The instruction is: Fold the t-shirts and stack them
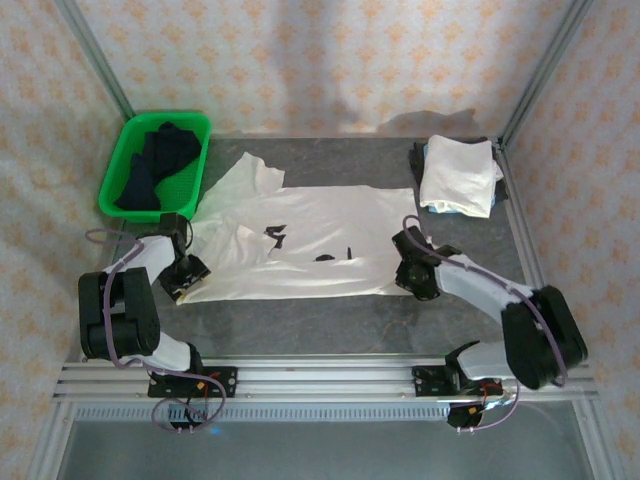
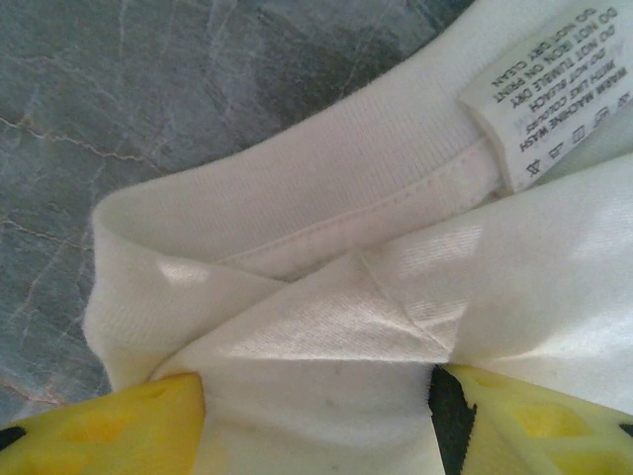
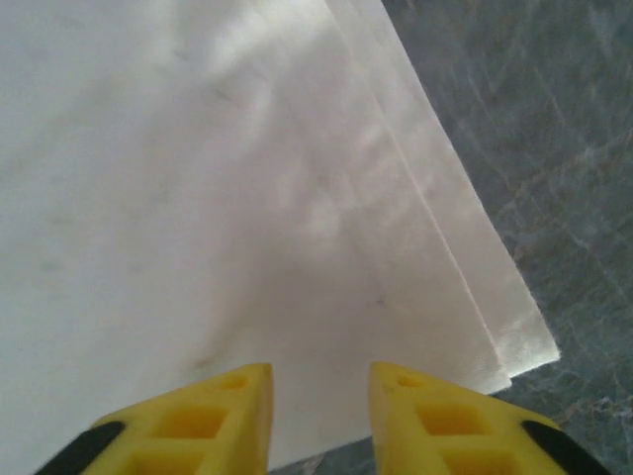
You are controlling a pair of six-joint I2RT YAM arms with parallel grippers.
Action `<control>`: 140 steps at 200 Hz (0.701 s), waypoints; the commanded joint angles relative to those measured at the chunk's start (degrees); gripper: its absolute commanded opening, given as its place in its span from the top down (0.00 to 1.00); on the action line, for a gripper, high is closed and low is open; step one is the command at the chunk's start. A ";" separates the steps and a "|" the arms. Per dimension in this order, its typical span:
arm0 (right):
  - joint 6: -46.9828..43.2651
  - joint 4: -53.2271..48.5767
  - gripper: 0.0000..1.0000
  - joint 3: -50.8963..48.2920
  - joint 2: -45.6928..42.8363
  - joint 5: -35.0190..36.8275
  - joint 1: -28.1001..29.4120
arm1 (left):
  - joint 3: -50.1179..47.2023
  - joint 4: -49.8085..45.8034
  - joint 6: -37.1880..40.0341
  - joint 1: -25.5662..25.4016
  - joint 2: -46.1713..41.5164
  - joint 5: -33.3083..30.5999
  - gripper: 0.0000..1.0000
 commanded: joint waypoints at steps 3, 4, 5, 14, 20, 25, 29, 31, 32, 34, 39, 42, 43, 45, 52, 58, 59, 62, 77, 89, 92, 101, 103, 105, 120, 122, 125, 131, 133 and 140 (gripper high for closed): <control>3.65 -4.32 0.74 0.27 3.94 2.86 -1.26 | 0.19 -2.11 0.92 0.61 1.34 -2.73 0.37; 3.74 -4.58 0.74 0.38 4.03 3.08 -1.42 | 0.19 -2.12 0.93 0.63 1.34 -2.77 0.37; 3.87 -4.80 0.74 0.52 4.03 3.28 -1.49 | 0.20 -2.12 0.93 0.59 1.34 -2.84 0.37; 4.92 -7.30 0.76 0.98 4.28 5.06 -2.59 | 0.32 -2.34 0.99 0.69 1.51 -3.30 0.36; 5.49 -8.50 0.76 0.97 4.13 6.27 -3.63 | 0.31 -2.42 0.94 0.74 1.59 -3.55 0.36; 5.66 -9.13 0.76 0.80 3.88 6.76 -4.70 | 0.31 -2.48 1.02 0.74 1.59 -3.75 0.36; 5.54 -9.20 0.76 0.47 3.63 6.87 -5.59 | 0.37 -2.56 1.03 0.76 1.60 -3.91 0.36; 5.46 -9.20 0.76 0.26 3.60 6.83 -6.13 | 0.44 -2.57 1.03 0.76 1.61 -4.03 0.36; 5.44 -9.22 0.76 0.19 3.59 6.77 -6.35 | 0.45 -2.65 1.03 0.79 1.61 -4.13 0.36; 5.33 -9.12 0.76 0.04 3.59 6.63 -6.74 | 0.44 -2.72 1.03 0.79 1.54 -4.31 0.36; 5.11 -9.48 0.76 0.00 3.57 6.63 -7.72 | 0.46 -2.75 1.03 0.75 1.52 -4.75 0.36; 4.92 -9.63 0.76 -0.03 3.57 6.63 -8.30 | 0.46 -2.74 1.07 0.81 1.52 -4.93 0.36; 4.86 -9.61 0.76 -0.04 3.54 6.64 -8.45 | 0.46 -2.79 1.05 0.82 1.52 -5.02 0.36; 4.63 -9.59 0.76 -0.04 3.53 6.57 -8.85 | 0.47 -2.82 1.03 0.82 1.52 -5.19 0.36; 4.02 -9.49 0.76 -0.20 3.67 6.39 -9.86 | 0.54 -2.92 1.03 0.83 1.52 -5.61 0.36; 3.52 -9.55 0.76 -0.14 3.89 6.10 -10.81 | 0.59 -2.92 1.03 0.82 1.60 -5.80 0.36; 3.41 -9.57 0.76 -0.14 3.92 6.06 -10.94 | 0.57 -2.92 1.07 0.82 1.65 -5.80 0.36; 3.08 -9.53 0.76 -0.06 4.00 5.84 -11.32 | 0.59 -2.92 1.03 0.82 1.65 -5.76 0.36; 1.37 -9.10 0.76 0.49 3.61 5.19 -11.85 | 0.64 -2.92 1.11 0.82 1.79 -5.62 0.36; -0.78 -8.97 0.71 1.42 2.83 3.96 -11.85 | 0.60 -2.87 1.20 0.85 1.78 -5.71 0.36; -1.20 -9.06 0.70 1.71 2.53 3.68 -11.87 | 0.64 -2.87 1.22 0.85 1.70 -5.67 0.36; -2.44 -9.96 0.64 2.84 1.32 3.64 -11.87 | 0.77 -2.90 1.29 0.85 1.54 -5.31 0.36; -2.84 -10.10 0.63 3.09 1.00 3.67 -11.83 | 0.85 -2.91 1.35 0.85 1.46 -5.17 0.36; -3.18 -10.18 0.61 3.29 0.63 3.65 -11.78 | 0.89 -2.92 1.39 0.79 1.37 -5.05 0.36; -5.77 -9.33 0.52 4.88 -2.48 2.60 -11.36 | 1.14 -3.07 1.38 -0.14 0.12 -4.06 0.36; -6.00 -8.97 0.51 5.05 -2.87 2.42 -11.22 | 1.25 -3.13 1.31 -0.49 -0.06 -4.00 0.36; -6.31 -8.34 0.50 5.32 -3.34 2.10 -11.01 | 1.45 -3.36 1.17 -1.11 -0.40 -3.97 0.36; -7.00 -6.57 0.50 5.72 -4.07 0.83 -10.45 | 2.10 -4.01 0.88 -2.64 -0.94 -4.37 0.36; -7.30 -5.76 0.50 5.86 -4.17 0.29 -10.27 | 2.43 -4.25 0.70 -3.21 -1.05 -4.68 0.35; -7.87 -3.36 0.49 6.65 -4.00 -1.65 -9.59 | 3.69 -5.59 -0.16 -4.89 -1.41 -5.96 0.35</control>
